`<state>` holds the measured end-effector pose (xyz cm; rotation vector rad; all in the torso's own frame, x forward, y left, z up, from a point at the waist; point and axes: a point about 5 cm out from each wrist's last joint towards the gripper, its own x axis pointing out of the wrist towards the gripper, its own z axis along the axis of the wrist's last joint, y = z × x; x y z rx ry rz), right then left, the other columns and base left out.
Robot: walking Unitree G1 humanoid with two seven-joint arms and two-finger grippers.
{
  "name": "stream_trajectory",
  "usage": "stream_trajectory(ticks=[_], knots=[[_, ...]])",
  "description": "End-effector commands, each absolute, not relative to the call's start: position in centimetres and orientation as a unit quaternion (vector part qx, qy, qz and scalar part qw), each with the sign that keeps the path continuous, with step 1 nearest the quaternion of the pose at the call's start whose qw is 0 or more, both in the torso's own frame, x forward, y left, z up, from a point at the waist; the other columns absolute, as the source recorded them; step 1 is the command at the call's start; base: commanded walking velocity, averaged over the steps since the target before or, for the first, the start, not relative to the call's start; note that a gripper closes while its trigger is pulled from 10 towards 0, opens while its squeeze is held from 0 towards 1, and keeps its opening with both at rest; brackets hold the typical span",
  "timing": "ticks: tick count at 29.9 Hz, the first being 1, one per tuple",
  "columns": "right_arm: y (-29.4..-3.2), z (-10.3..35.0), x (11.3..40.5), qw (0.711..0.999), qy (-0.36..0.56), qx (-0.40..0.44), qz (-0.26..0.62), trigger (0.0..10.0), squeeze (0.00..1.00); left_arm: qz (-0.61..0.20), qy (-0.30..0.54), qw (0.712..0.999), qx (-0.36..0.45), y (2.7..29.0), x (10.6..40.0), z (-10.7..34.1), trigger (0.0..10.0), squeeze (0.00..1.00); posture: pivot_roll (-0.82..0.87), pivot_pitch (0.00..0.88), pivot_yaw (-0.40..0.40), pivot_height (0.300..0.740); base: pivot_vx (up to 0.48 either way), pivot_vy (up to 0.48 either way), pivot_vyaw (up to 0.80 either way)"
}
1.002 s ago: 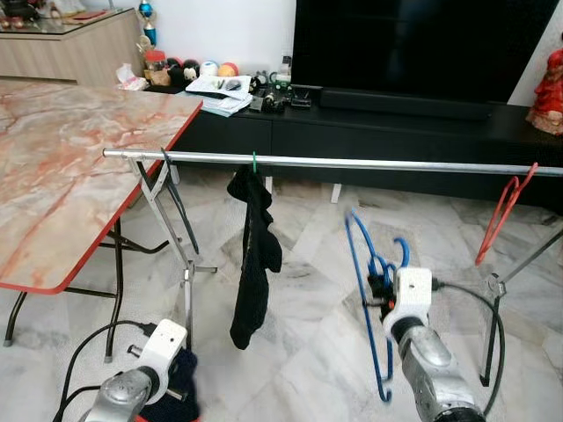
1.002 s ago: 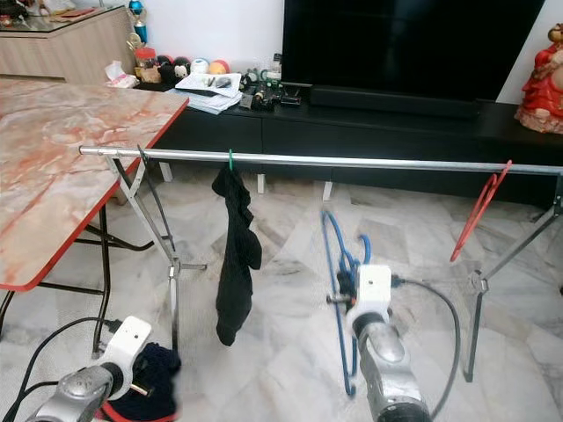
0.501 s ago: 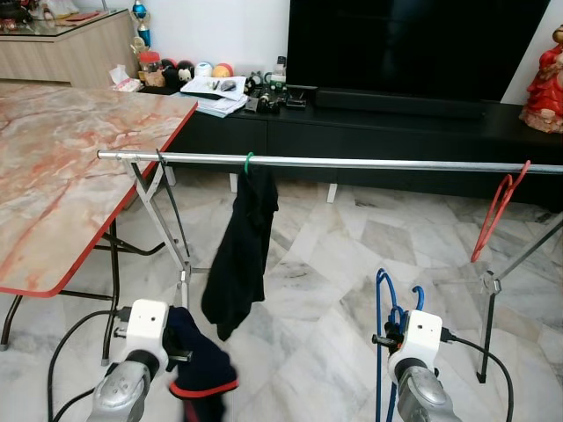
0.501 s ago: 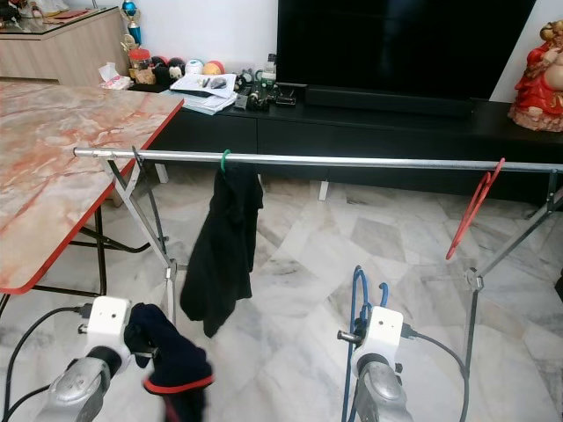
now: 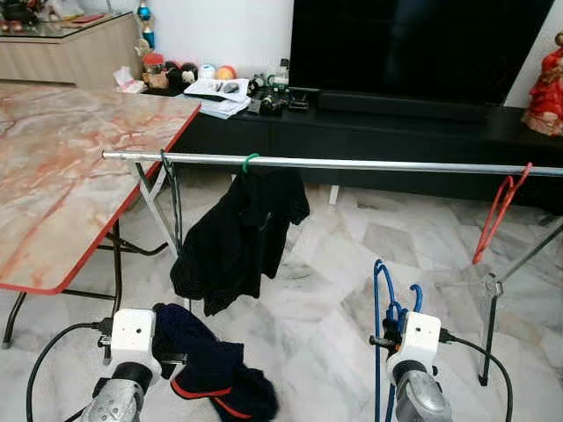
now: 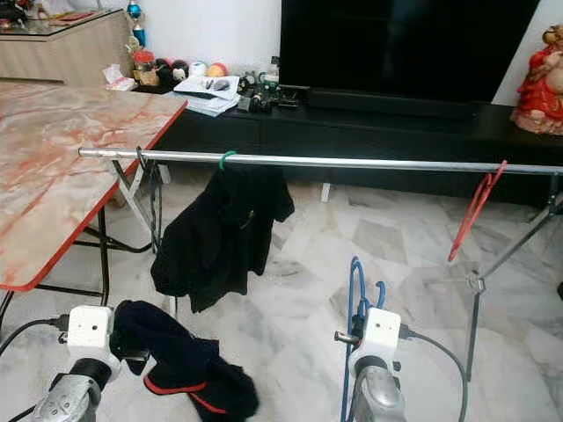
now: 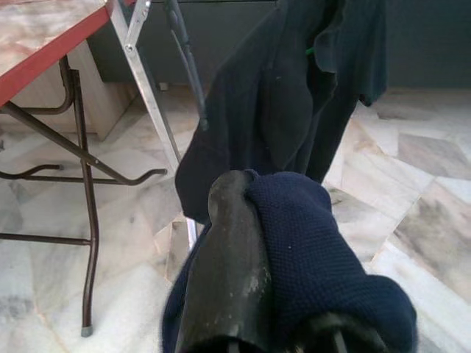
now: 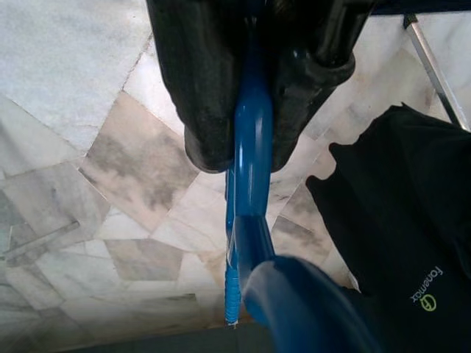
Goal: Hang hanger
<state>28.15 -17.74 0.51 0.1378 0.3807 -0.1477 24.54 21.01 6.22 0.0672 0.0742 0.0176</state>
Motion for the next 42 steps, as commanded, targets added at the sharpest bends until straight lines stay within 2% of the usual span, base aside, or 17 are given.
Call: stream_trajectory(ticks=[1,12,17,33,42], knots=[[-17.5,1.0,28.4,0.979,0.174,0.072,-0.075,10.0,0.0,-0.003,0.027,0.999,0.027,20.6,24.8,6.9,10.0,0.0,0.15,0.0,-0.003,0.74,0.289,0.0,0.0],[-17.9,0.8,28.1,0.98,0.179,0.057,-0.068,10.0,0.0,-0.014,0.047,0.998,0.026,20.3,24.1,6.7,10.0,0.0,0.14,0.0,0.005,0.74,0.323,0.0,0.0],[-17.3,1.1,28.5,0.983,0.169,0.049,-0.045,10.0,0.0,-0.019,0.06,0.998,0.026,20.2,24.0,6.2,10.0,0.0,0.14,0.0,0.005,0.74,0.333,0.0,0.0],[-17.7,1.6,29.2,0.983,0.164,0.047,-0.061,10.0,0.0,-0.029,0.064,0.997,0.031,20.0,24.4,6.5,10.0,0.0,0.15,0.0,-0.005,0.74,0.327,0.0,0.0],[-17.6,2.8,30.6,0.985,0.147,0.039,-0.085,10.0,0.0,-0.045,0.071,0.996,0.036,19.5,24.4,6.5,10.0,0.0,0.16,0.0,-0.003,0.74,0.0,0.0,0.0]])
